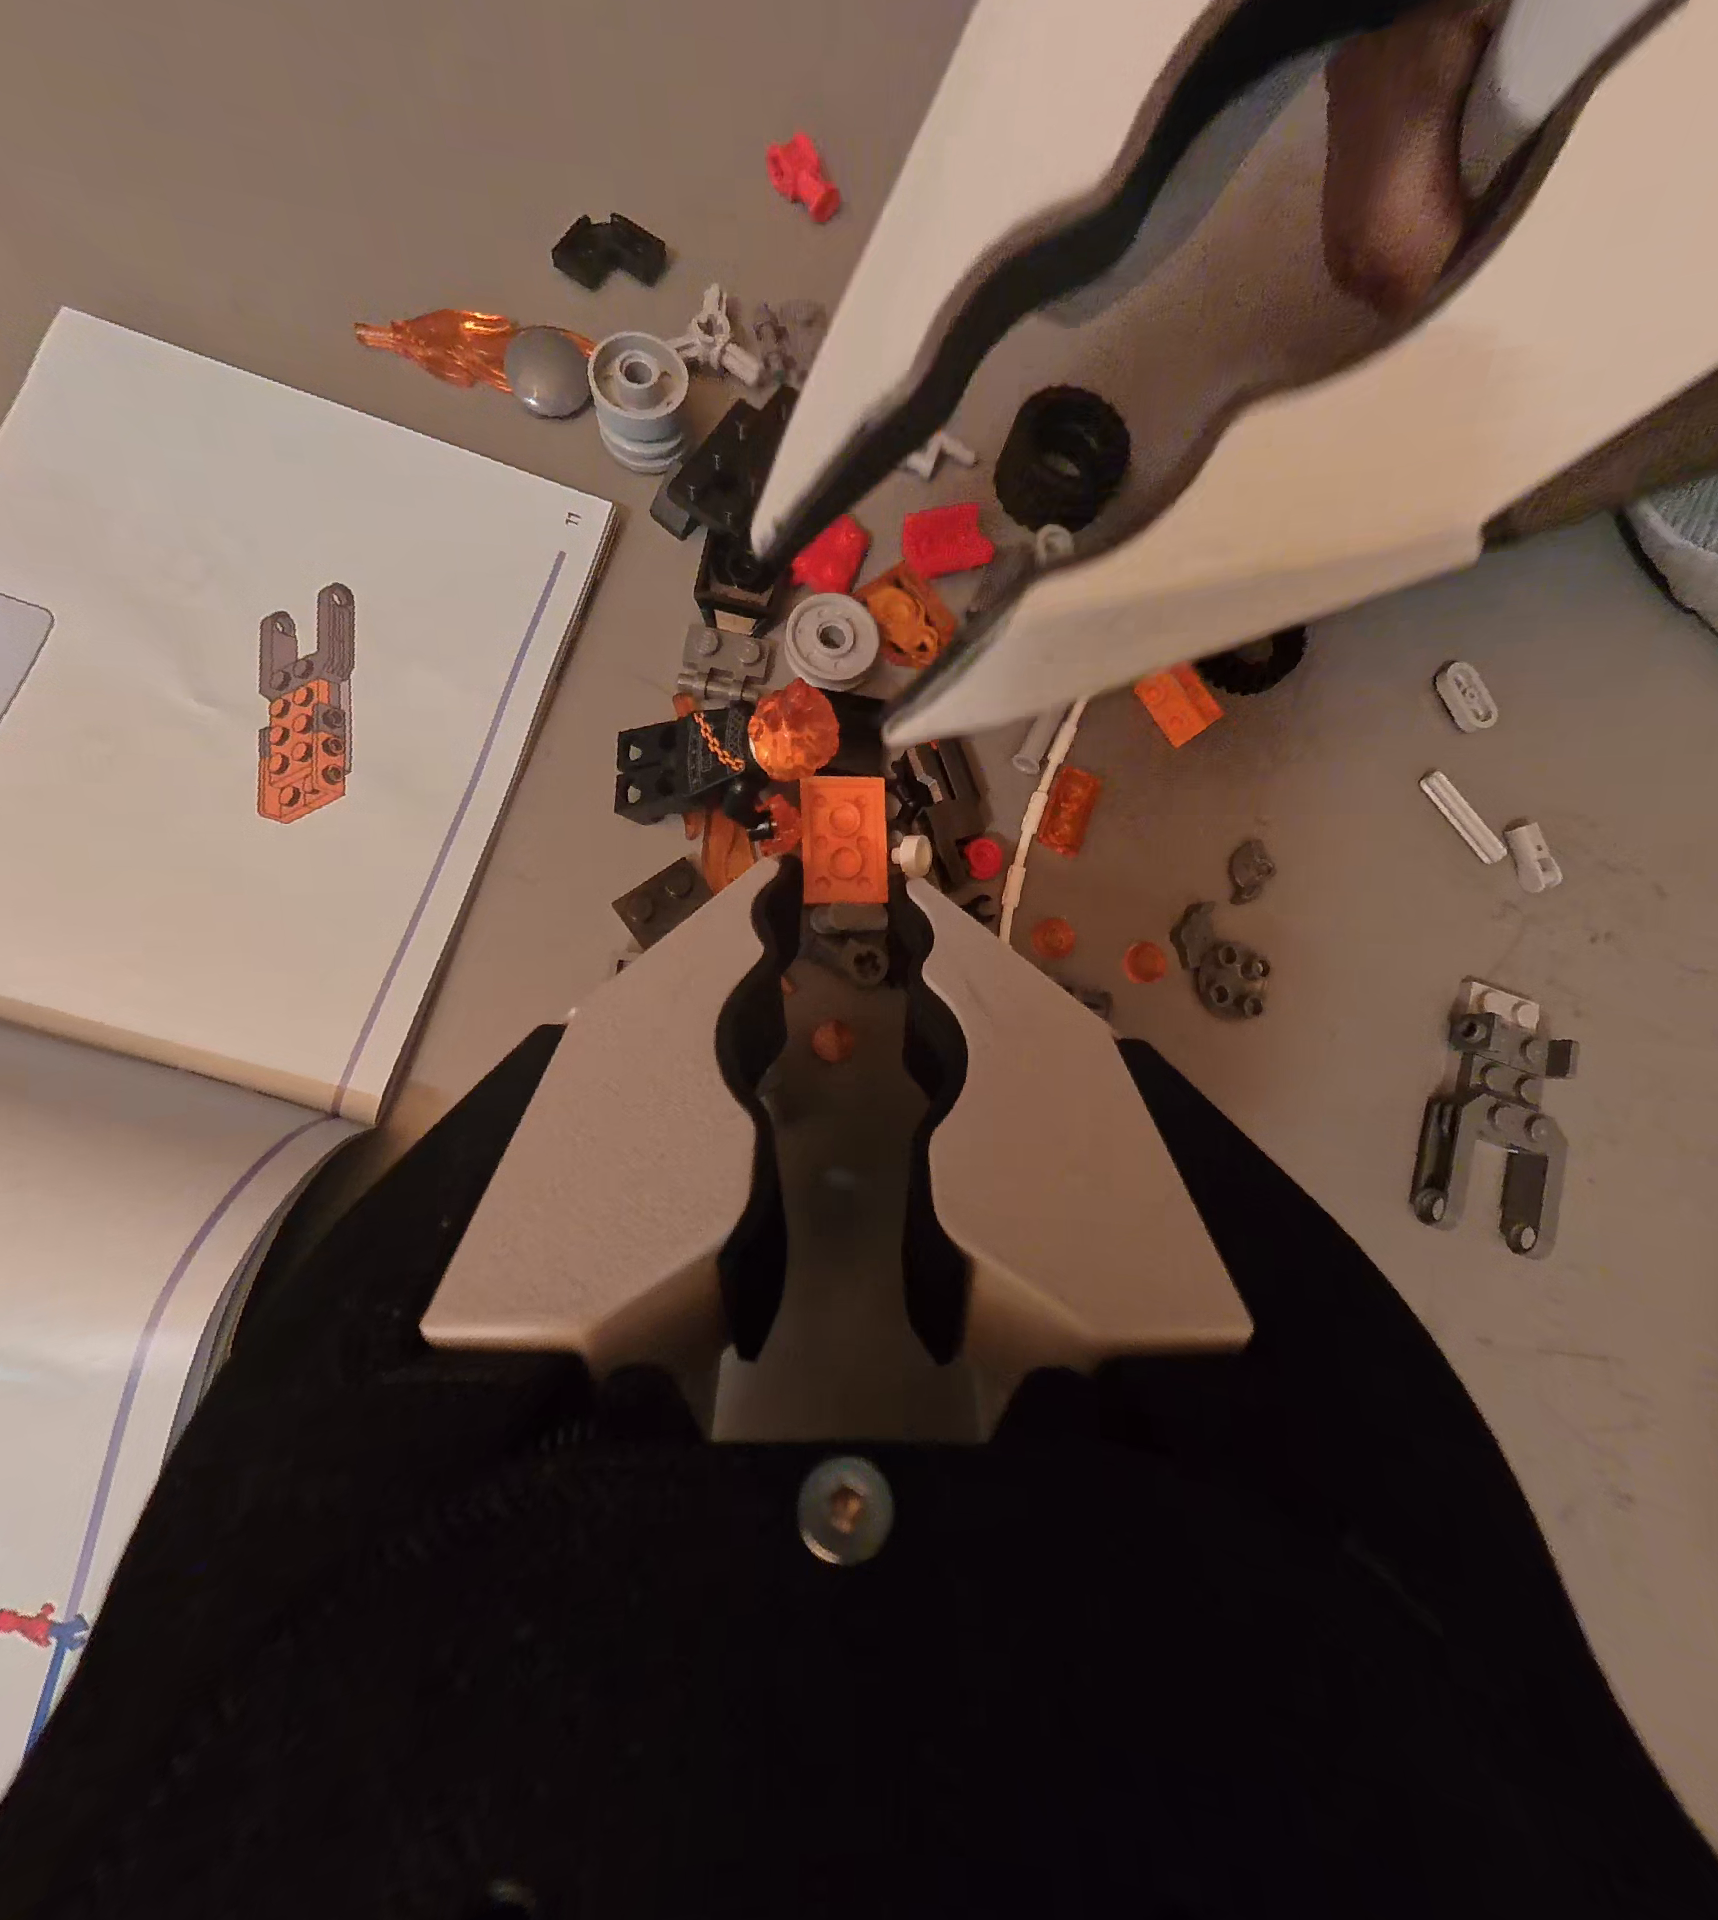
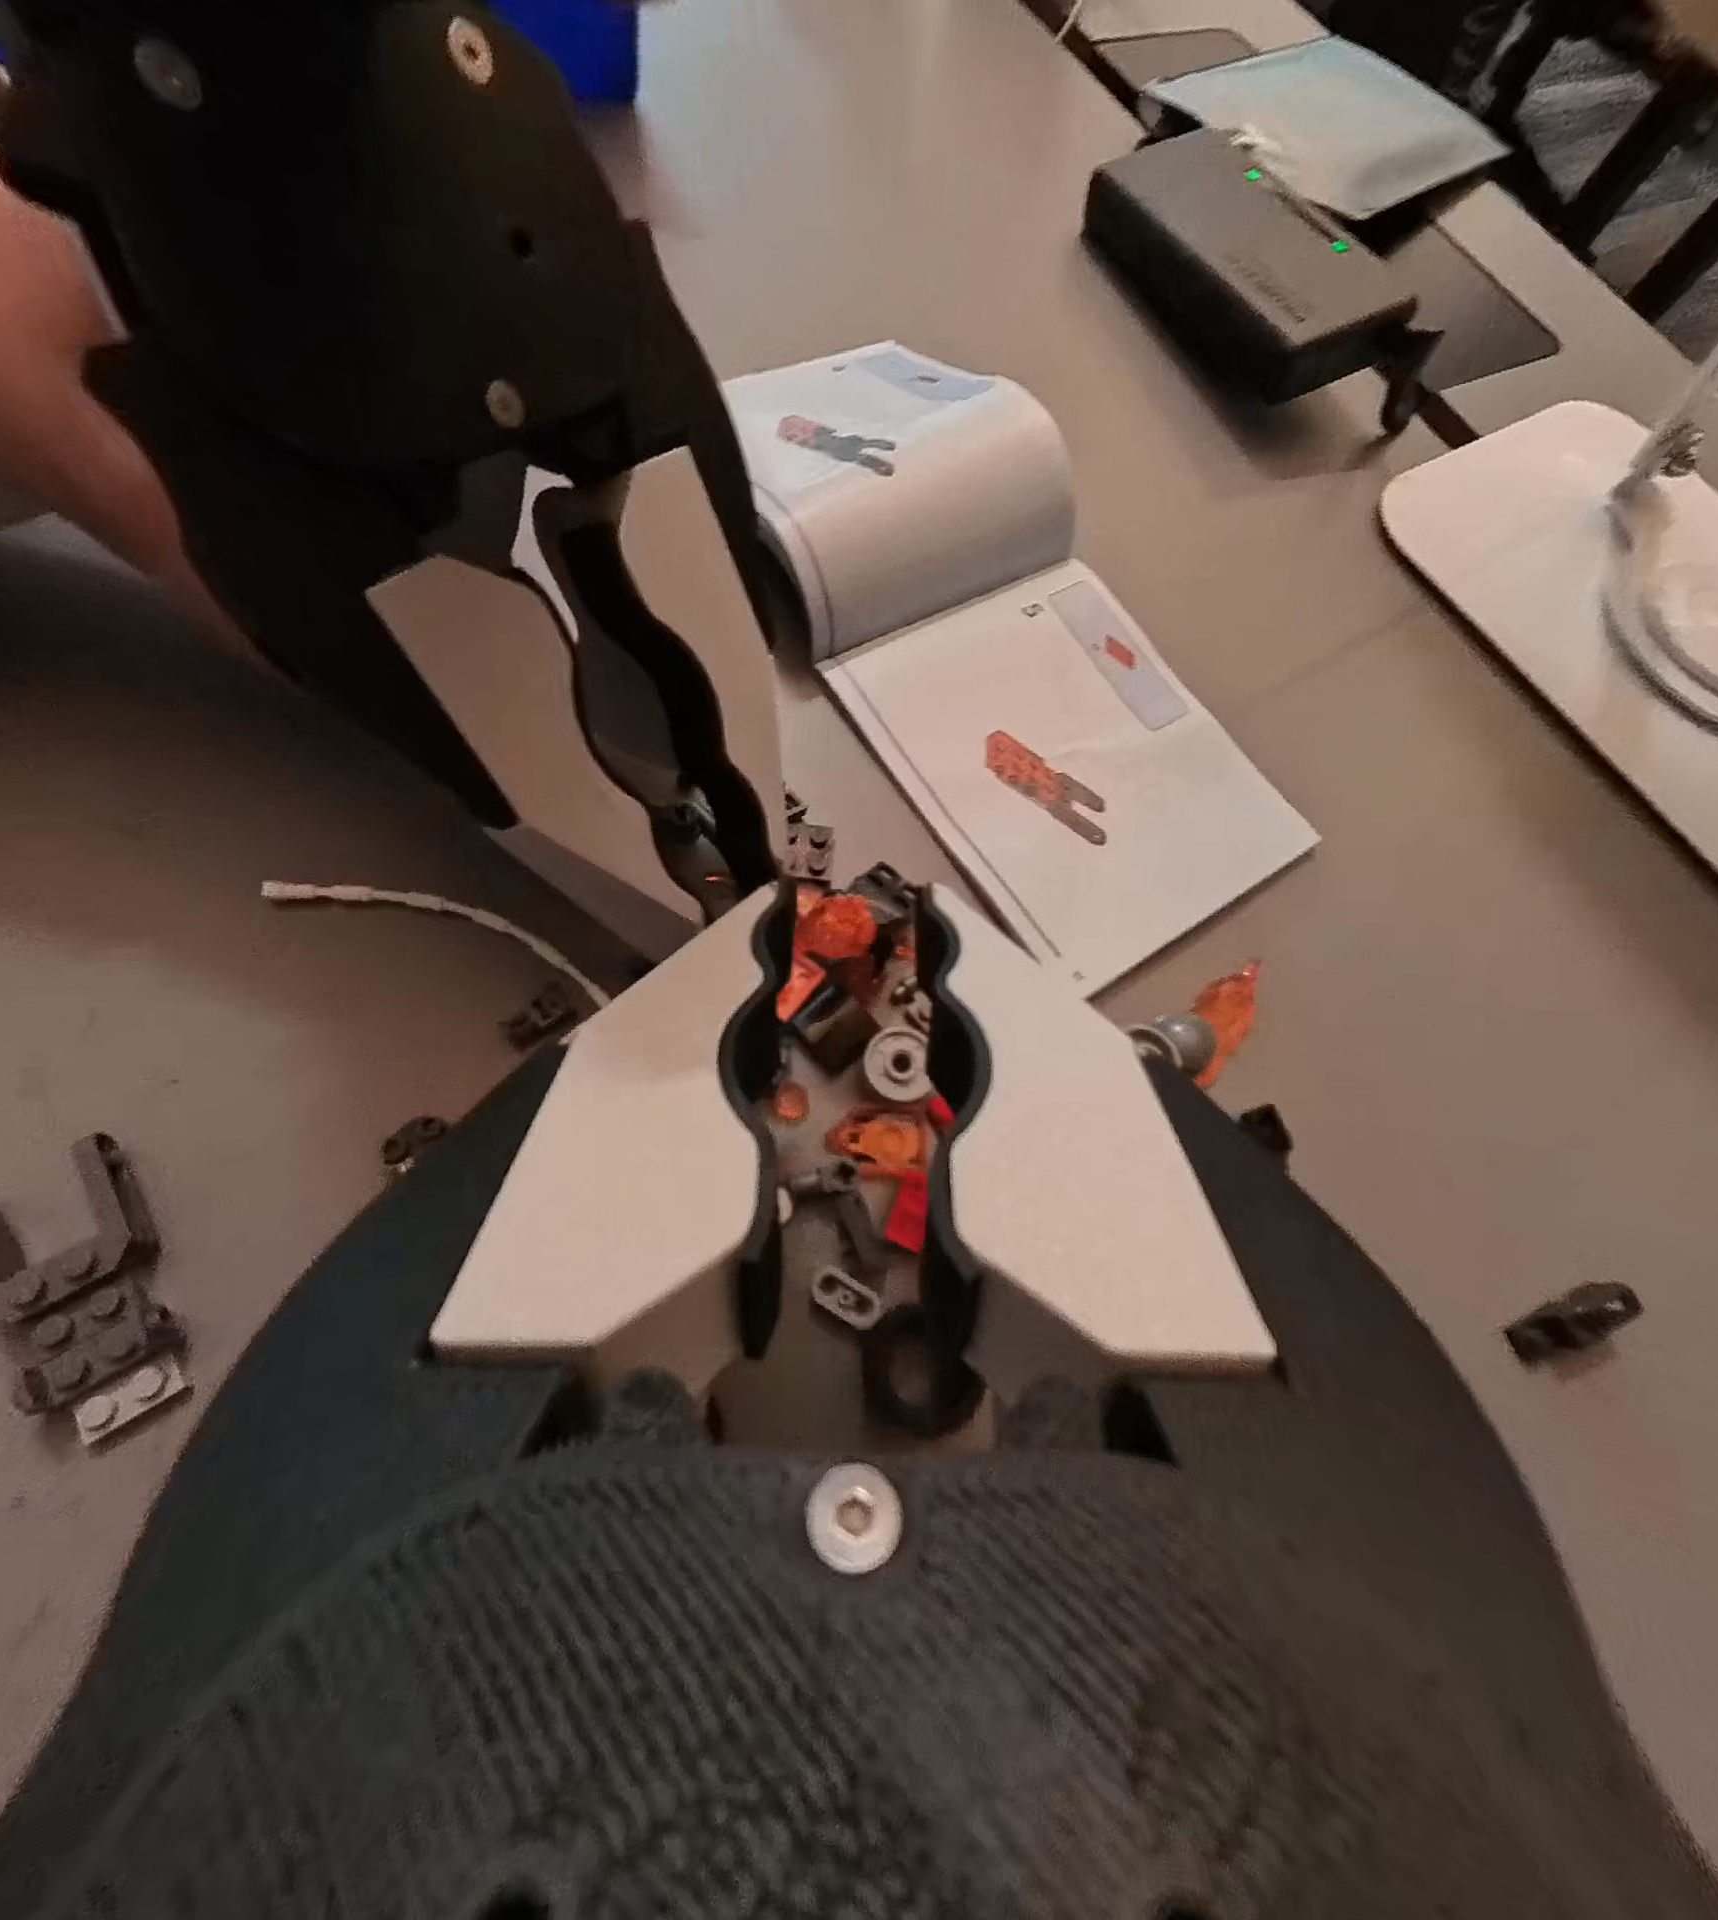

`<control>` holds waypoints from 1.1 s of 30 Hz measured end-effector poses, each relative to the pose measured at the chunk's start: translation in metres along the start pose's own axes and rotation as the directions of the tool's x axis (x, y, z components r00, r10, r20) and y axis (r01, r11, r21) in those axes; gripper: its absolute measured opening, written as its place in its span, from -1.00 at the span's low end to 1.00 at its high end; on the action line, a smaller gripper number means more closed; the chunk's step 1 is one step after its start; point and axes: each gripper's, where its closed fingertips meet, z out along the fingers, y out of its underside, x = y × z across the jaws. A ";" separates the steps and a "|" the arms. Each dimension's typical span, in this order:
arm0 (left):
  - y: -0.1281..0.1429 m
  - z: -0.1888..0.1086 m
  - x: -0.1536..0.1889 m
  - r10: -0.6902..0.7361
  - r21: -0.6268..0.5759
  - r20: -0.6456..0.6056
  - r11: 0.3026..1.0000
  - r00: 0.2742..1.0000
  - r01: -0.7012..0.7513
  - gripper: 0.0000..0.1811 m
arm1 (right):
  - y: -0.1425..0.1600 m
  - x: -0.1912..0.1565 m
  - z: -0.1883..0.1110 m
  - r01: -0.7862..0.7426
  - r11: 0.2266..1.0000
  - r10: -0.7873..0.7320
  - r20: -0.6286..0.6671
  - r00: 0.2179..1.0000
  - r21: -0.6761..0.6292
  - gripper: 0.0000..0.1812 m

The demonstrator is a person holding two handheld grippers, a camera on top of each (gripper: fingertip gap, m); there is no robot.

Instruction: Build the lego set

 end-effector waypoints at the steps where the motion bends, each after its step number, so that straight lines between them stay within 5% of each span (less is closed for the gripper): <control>1: 0.000 0.000 0.000 -0.001 0.000 0.000 1.000 1.000 0.001 -0.83 | 0.001 -0.004 0.004 0.018 1.000 -0.018 0.003 1.000 -0.014 -0.76; 7: 0.000 0.000 0.000 -0.003 0.003 -0.001 1.000 1.000 0.003 -0.83 | 0.006 -0.005 0.017 0.166 0.983 -0.173 -0.092 0.981 -0.080 -0.79; 22: 0.001 -0.001 0.000 -0.003 -0.001 -0.003 1.000 1.000 0.003 -0.83 | 0.018 0.003 0.022 0.180 0.972 -0.201 -0.136 0.970 -0.151 -0.86; 33: 0.001 -0.001 -0.002 -0.011 0.004 0.001 1.000 1.000 0.011 -0.83 | -0.015 0.036 -0.023 0.065 0.994 -0.041 -0.237 0.971 0.092 -0.86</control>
